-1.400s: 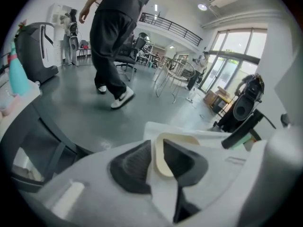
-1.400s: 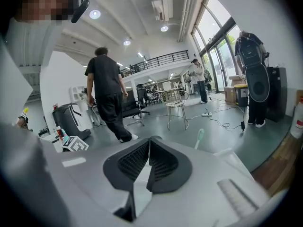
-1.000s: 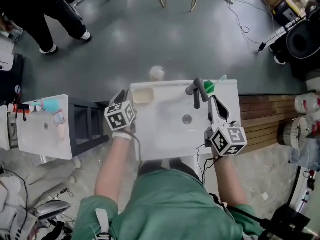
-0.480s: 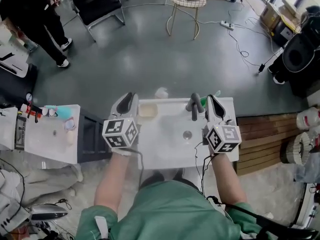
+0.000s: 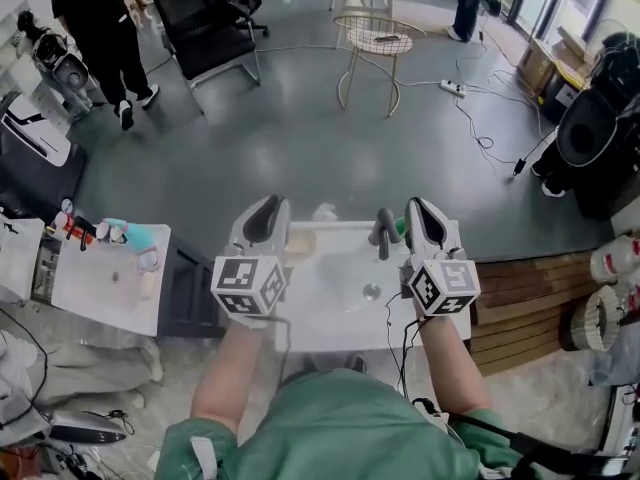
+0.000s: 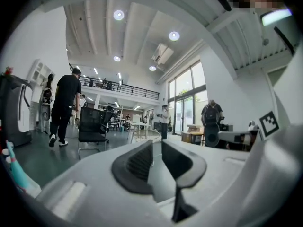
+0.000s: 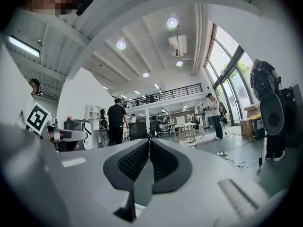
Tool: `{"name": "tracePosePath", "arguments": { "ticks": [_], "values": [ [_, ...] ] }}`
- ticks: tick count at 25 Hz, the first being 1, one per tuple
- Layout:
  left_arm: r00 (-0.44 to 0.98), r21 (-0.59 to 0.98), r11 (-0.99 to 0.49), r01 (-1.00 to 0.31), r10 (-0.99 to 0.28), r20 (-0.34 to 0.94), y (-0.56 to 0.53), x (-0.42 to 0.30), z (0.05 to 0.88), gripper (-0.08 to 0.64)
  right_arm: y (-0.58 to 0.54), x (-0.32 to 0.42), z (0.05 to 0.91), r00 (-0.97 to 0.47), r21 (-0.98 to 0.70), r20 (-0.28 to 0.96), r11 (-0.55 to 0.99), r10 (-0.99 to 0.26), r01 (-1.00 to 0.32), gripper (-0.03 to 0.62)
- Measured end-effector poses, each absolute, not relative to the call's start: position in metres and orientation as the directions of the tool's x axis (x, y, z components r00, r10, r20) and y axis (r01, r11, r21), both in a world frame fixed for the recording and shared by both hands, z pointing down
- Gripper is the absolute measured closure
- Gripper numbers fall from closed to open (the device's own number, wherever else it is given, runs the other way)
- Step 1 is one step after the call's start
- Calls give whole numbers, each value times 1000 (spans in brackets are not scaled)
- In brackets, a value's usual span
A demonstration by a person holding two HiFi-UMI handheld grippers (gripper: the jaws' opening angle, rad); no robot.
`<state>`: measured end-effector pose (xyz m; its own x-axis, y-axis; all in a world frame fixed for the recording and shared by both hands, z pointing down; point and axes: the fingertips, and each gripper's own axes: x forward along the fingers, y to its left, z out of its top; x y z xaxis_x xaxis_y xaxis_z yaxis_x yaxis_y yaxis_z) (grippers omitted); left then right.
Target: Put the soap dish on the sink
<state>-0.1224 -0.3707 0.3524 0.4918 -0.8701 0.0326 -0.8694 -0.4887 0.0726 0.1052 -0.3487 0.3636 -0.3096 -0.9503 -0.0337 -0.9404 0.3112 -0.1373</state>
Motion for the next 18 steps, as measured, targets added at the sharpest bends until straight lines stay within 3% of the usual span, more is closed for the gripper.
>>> {"name": "tracePosePath", "arguments": {
  "ticks": [18],
  "values": [
    [501, 29, -504, -863, -863, -68, -336, -116, 307, 506, -316, 114, 312, -297, -104, -141, 312, -945, -944, 583]
  ]
}}
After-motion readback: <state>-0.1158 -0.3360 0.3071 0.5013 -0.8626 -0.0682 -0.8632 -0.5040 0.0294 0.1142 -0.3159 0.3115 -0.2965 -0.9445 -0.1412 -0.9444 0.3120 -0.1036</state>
